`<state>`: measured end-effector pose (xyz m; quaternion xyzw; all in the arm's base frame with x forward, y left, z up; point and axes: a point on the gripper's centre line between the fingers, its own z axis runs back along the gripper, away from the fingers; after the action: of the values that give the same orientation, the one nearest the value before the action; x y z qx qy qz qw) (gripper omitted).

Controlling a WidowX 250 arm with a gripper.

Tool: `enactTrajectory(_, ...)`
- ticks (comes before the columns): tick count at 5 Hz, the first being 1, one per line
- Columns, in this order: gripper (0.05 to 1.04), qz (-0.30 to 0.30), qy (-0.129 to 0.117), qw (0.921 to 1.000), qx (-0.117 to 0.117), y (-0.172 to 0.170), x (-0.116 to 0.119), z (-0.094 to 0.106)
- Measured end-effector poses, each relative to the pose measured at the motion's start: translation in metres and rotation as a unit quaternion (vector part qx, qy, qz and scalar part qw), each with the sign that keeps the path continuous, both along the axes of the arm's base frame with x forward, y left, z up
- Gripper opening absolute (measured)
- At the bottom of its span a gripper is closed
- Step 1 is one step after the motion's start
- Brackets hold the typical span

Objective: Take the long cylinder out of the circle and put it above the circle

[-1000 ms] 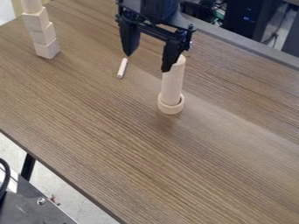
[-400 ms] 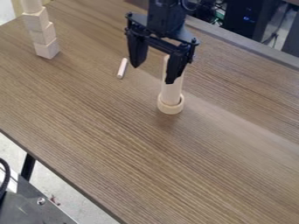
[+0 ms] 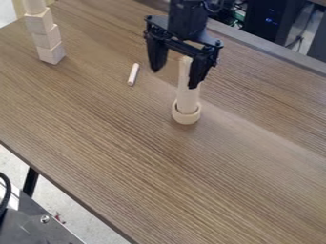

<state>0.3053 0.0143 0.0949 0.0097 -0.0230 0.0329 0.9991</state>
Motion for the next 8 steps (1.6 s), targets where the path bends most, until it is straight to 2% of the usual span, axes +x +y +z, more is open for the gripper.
enactTrajectory(1, 0.967, 0.008, -0.001, 1.0000, 0.000, 0.000, 0.009, 0.000)
enactTrajectory(2, 0.660, 0.019, -0.002, 0.9998, -0.004, 0.000, 0.014, -0.002)
enactTrajectory(3, 0.559, 0.026, -0.006, 0.9996, -0.005, 0.000, 0.017, -0.003)
enactTrajectory(5, 0.559, 0.025, -0.019, 0.9994, 0.010, 0.004, 0.012, -0.004)
enactTrajectory(6, 0.559, 0.021, -0.027, 0.9994, 0.005, 0.002, 0.012, 0.006)
enactTrajectory(7, 0.558, 0.017, -0.062, 0.9979, -0.008, -0.001, 0.031, 0.038)
enactTrajectory(8, 0.558, 0.010, -0.101, 0.9948, -0.007, -0.001, 0.049, 0.063)
